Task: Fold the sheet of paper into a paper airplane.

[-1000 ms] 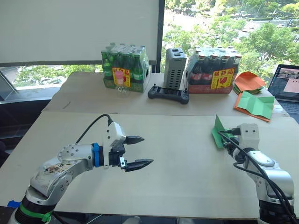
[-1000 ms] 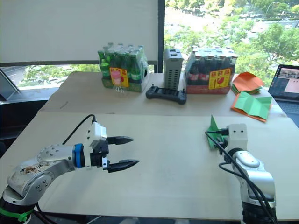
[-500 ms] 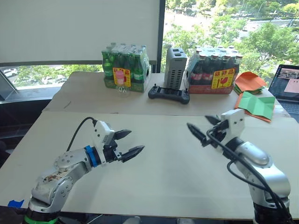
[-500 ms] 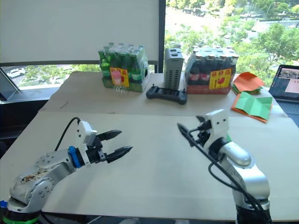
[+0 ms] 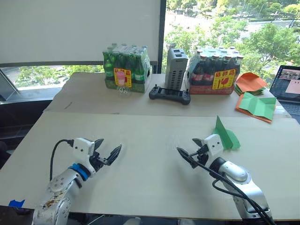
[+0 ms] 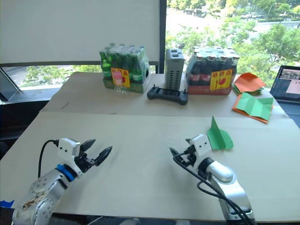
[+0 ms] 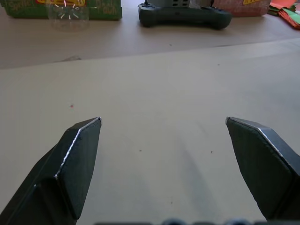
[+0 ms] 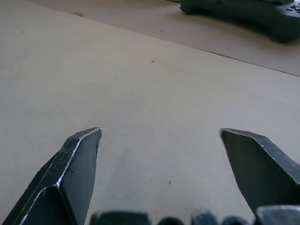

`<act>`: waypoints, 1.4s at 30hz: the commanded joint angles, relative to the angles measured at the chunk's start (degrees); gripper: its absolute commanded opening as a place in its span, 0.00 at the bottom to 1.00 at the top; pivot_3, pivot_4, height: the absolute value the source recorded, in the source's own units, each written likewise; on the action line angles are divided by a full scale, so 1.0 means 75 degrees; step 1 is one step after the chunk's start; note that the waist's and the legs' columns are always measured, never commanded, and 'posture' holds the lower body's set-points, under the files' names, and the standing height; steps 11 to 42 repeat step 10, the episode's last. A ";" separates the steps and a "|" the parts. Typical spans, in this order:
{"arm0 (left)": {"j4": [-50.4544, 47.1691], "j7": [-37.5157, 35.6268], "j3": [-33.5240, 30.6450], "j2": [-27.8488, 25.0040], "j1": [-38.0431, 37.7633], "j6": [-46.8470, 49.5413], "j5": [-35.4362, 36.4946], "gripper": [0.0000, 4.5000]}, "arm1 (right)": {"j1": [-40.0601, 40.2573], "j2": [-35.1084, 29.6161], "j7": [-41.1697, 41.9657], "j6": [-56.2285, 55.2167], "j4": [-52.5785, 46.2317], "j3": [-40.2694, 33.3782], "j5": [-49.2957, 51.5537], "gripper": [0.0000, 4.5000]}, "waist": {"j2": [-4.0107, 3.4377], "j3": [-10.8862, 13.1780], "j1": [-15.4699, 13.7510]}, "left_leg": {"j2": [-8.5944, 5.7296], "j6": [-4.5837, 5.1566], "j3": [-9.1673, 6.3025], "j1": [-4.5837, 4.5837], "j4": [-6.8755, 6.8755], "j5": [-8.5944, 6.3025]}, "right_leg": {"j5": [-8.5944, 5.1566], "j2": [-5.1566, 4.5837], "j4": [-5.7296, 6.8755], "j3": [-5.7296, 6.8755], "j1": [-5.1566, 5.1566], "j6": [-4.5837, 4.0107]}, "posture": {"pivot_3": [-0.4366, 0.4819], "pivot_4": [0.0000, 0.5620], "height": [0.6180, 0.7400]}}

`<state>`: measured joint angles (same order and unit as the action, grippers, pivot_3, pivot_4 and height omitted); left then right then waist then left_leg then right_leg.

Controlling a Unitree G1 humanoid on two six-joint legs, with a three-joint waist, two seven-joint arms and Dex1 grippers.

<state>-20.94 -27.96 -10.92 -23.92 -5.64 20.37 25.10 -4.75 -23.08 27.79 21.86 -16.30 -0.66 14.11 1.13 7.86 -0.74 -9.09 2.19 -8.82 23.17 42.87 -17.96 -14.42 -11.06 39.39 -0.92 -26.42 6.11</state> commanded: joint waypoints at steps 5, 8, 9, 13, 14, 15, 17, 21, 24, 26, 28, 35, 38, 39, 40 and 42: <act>0.0461 -0.0492 0.0075 0.0058 -0.0153 -0.0991 -0.0260 1.00 | -0.0072 -0.0028 0.0123 -0.0325 -0.0055 -0.0038 -0.0100 0.99 | 0.0000 0.0000 0.0004 | 0.0002 0.0000 -0.0001 0.0001 0.0000 0.0000 | 0.0000 0.0000 0.0001 0.0000 -0.0001 0.0000 | 0.48 0.27 0.47; 0.0434 -0.0515 0.0066 0.0050 -0.0052 -0.0965 -0.0233 1.00 | -0.0101 -0.0010 0.0117 -0.0315 -0.0053 -0.0036 -0.0108 0.99 | 0.0000 0.0000 0.0004 | 0.0001 0.0001 -0.0002 0.0002 0.0000 0.0000 | 0.0000 0.0000 0.0002 0.0001 -0.0002 0.0000 | 0.48 0.27 0.47; 0.0386 -0.0509 0.0081 0.0039 -0.0006 -0.0896 -0.0224 1.00 | -0.0105 -0.0004 0.0113 -0.0310 -0.0067 -0.0039 -0.0107 0.99 | 0.0000 0.0000 0.0003 | 0.0001 0.0001 -0.0001 0.0002 0.0000 -0.0001 | 0.0000 0.0000 0.0002 0.0001 -0.0002 0.0000 | 0.48 0.27 0.47; 0.0346 -0.0509 0.0109 0.0019 0.0025 -0.0876 -0.0262 1.00 | -0.0099 -0.0001 0.0118 -0.0305 -0.0085 -0.0040 -0.0108 0.99 | 0.0000 0.0000 0.0003 | 0.0001 0.0001 -0.0002 0.0002 0.0000 -0.0001 | 0.0000 0.0000 0.0002 0.0001 -0.0003 0.0000 | 0.48 0.27 0.47; 0.0346 -0.0509 0.0109 0.0019 0.0025 -0.0876 -0.0262 1.00 | -0.0099 -0.0001 0.0118 -0.0305 -0.0085 -0.0040 -0.0108 0.99 | 0.0000 0.0000 0.0003 | 0.0001 0.0001 -0.0002 0.0002 0.0000 -0.0001 | 0.0000 0.0000 0.0002 0.0001 -0.0003 0.0000 | 0.48 0.27 0.47; 0.0346 -0.0509 0.0109 0.0019 0.0025 -0.0876 -0.0262 1.00 | -0.0099 -0.0001 0.0118 -0.0305 -0.0085 -0.0040 -0.0108 0.99 | 0.0000 0.0000 0.0003 | 0.0001 0.0001 -0.0002 0.0002 0.0000 -0.0001 | 0.0000 0.0000 0.0002 0.0001 -0.0003 0.0000 | 0.48 0.27 0.47; 0.0346 -0.0509 0.0109 0.0019 0.0025 -0.0876 -0.0262 1.00 | -0.0099 -0.0001 0.0118 -0.0305 -0.0085 -0.0040 -0.0108 0.99 | 0.0000 0.0000 0.0003 | 0.0001 0.0001 -0.0002 0.0002 0.0000 -0.0001 | 0.0000 0.0000 0.0002 0.0001 -0.0003 0.0000 | 0.48 0.27 0.47; 0.0346 -0.0509 0.0109 0.0019 0.0025 -0.0876 -0.0262 1.00 | -0.0099 -0.0001 0.0118 -0.0305 -0.0085 -0.0040 -0.0108 0.99 | 0.0000 0.0000 0.0003 | 0.0001 0.0001 -0.0002 0.0002 0.0000 -0.0001 | 0.0000 0.0000 0.0002 0.0001 -0.0003 0.0000 | 0.48 0.27 0.47; 0.0346 -0.0509 0.0109 0.0019 0.0025 -0.0876 -0.0262 1.00 | -0.0099 -0.0001 0.0118 -0.0305 -0.0085 -0.0040 -0.0108 0.99 | 0.0000 0.0000 0.0003 | 0.0001 0.0001 -0.0002 0.0002 0.0000 -0.0001 | 0.0000 0.0000 0.0002 0.0001 -0.0003 0.0000 | 0.48 0.27 0.47; 0.0346 -0.0509 0.0109 0.0019 0.0025 -0.0876 -0.0262 1.00 | -0.0099 -0.0001 0.0118 -0.0305 -0.0085 -0.0040 -0.0108 0.99 | 0.0000 0.0000 0.0003 | 0.0001 0.0001 -0.0002 0.0002 0.0000 -0.0001 | 0.0000 0.0000 0.0002 0.0001 -0.0003 0.0000 | 0.48 0.27 0.47; 0.0346 -0.0509 0.0109 0.0019 0.0025 -0.0876 -0.0262 1.00 | -0.0099 -0.0001 0.0118 -0.0305 -0.0085 -0.0040 -0.0108 0.99 | 0.0000 0.0000 0.0003 | 0.0001 0.0001 -0.0002 0.0002 0.0000 -0.0001 | 0.0000 0.0000 0.0002 0.0001 -0.0003 0.0000 | 0.48 0.27 0.47; 0.0346 -0.0509 0.0109 0.0019 0.0025 -0.0876 -0.0262 1.00 | -0.0099 -0.0001 0.0118 -0.0305 -0.0085 -0.0040 -0.0108 0.99 | 0.0000 0.0000 0.0003 | 0.0001 0.0001 -0.0002 0.0002 0.0000 -0.0001 | 0.0000 0.0000 0.0002 0.0001 -0.0003 0.0000 | 0.48 0.27 0.47; 0.0346 -0.0509 0.0109 0.0019 0.0025 -0.0876 -0.0262 1.00 | -0.0099 -0.0001 0.0118 -0.0305 -0.0085 -0.0040 -0.0108 0.99 | 0.0000 0.0000 0.0003 | 0.0001 0.0001 -0.0002 0.0002 0.0000 -0.0001 | 0.0000 0.0000 0.0002 0.0001 -0.0003 0.0000 | 0.48 0.27 0.47; 0.0346 -0.0509 0.0109 0.0019 0.0025 -0.0876 -0.0262 1.00 | -0.0099 -0.0001 0.0118 -0.0305 -0.0085 -0.0040 -0.0108 0.99 | 0.0000 0.0000 0.0003 | 0.0001 0.0001 -0.0002 0.0002 0.0000 -0.0001 | 0.0000 0.0000 0.0002 0.0001 -0.0003 0.0000 | 0.48 0.27 0.47; 0.0346 -0.0509 0.0109 0.0019 0.0025 -0.0876 -0.0262 1.00 | -0.0099 -0.0001 0.0118 -0.0305 -0.0085 -0.0040 -0.0108 0.99 | 0.0000 0.0000 0.0003 | 0.0001 0.0001 -0.0002 0.0002 0.0000 -0.0001 | 0.0000 0.0000 0.0002 0.0001 -0.0003 0.0000 | 0.48 0.27 0.47; 0.0346 -0.0509 0.0109 0.0019 0.0025 -0.0876 -0.0262 1.00 | -0.0099 -0.0001 0.0118 -0.0305 -0.0085 -0.0040 -0.0108 0.99 | 0.0000 0.0000 0.0003 | 0.0001 0.0001 -0.0002 0.0002 0.0000 -0.0001 | 0.0000 0.0000 0.0002 0.0001 -0.0003 0.0000 | 0.48 0.27 0.47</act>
